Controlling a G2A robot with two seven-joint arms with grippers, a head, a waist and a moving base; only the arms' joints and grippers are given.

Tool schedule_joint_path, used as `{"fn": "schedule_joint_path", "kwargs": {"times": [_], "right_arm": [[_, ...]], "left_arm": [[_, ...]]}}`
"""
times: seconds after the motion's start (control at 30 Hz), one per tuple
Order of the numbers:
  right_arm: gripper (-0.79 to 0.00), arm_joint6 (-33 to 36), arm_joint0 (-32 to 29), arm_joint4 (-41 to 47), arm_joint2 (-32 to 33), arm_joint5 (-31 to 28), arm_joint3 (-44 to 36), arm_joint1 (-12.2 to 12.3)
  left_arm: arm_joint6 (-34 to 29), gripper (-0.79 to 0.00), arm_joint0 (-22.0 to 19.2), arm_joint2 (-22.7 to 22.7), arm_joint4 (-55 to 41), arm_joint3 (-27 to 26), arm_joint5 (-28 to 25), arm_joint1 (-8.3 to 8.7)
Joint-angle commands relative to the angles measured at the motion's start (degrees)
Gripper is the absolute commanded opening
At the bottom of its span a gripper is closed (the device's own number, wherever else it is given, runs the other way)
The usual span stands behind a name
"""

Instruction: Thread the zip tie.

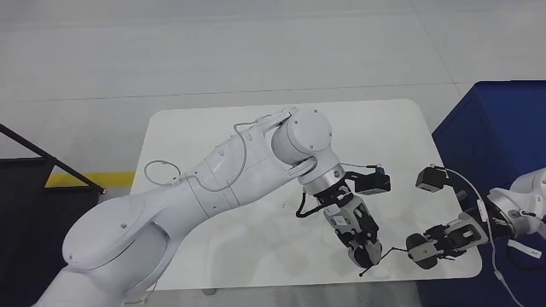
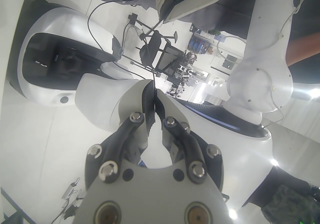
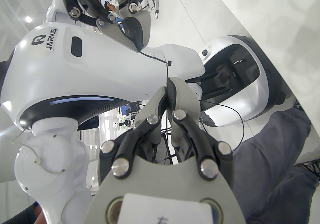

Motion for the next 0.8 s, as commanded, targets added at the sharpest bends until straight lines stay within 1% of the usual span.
{"fn": "schedule_joint_path", "kwargs": {"times": [0.0,0.53,0.67,0.77], "right_arm": [[-0.785,0.0,0.0,0.0,0.0,0.0,0.0,0.0],[-0.785,0.0,0.0,0.0,0.0,0.0,0.0,0.0],[-0.785,0.0,0.0,0.0,0.0,0.0,0.0,0.0],[-0.785,0.0,0.0,0.0,0.0,0.0,0.0,0.0]], "left_arm": [[0.0,-0.785,0.0,0.2,0.0,0.1,0.0,-0.1],[0.0,-0.785,-0.6,0.6,-0.6,1.4,0.1,-0.99],[0.0,-0.785,-0.5,0.2,-0.4,0.3,-0.1,-0.64],[0.0,-0.785,-0.4,-0.7,0.3,-0.9,-0.4,0.05]]}}
